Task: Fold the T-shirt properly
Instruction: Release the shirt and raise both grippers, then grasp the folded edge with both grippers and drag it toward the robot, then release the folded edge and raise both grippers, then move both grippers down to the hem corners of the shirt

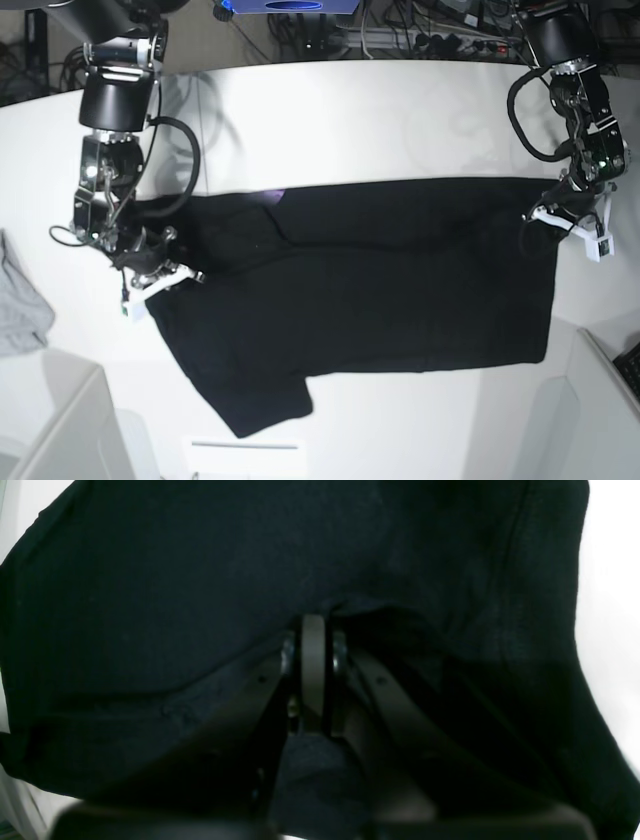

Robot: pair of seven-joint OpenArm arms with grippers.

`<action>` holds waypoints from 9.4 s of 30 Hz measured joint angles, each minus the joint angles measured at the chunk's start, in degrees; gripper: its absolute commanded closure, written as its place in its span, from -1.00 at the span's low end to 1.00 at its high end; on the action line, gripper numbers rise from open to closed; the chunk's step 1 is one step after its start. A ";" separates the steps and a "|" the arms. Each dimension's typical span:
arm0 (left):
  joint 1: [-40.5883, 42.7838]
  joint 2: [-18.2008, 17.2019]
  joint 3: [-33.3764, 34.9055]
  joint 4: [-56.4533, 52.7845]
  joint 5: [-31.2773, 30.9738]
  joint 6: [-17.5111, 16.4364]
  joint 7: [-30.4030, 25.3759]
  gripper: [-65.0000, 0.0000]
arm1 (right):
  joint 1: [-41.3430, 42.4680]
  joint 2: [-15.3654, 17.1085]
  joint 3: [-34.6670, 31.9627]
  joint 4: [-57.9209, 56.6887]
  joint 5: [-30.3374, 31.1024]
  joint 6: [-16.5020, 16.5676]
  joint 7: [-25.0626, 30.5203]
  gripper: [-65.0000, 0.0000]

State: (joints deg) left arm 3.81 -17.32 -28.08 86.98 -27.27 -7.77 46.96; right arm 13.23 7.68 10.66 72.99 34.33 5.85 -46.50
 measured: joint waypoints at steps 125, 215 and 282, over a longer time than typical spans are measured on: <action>18.58 3.67 -12.59 3.56 -10.12 -7.52 0.35 1.00 | -35.82 -11.32 22.23 27.85 1.40 -9.70 9.44 1.00; 25.70 5.51 -24.57 16.61 -9.27 -7.30 0.22 1.00 | -3.69 -2.51 0.20 14.43 -11.19 -9.73 0.92 -0.19; -27.23 -2.56 -2.05 -37.92 16.81 -7.30 -6.67 -0.54 | 17.03 -2.05 -2.40 -29.64 -25.77 1.16 12.76 1.00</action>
State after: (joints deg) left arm -23.42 -19.88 -30.13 49.06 -10.46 -15.07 40.29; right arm 30.26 5.63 8.25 43.35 8.56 7.01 -33.74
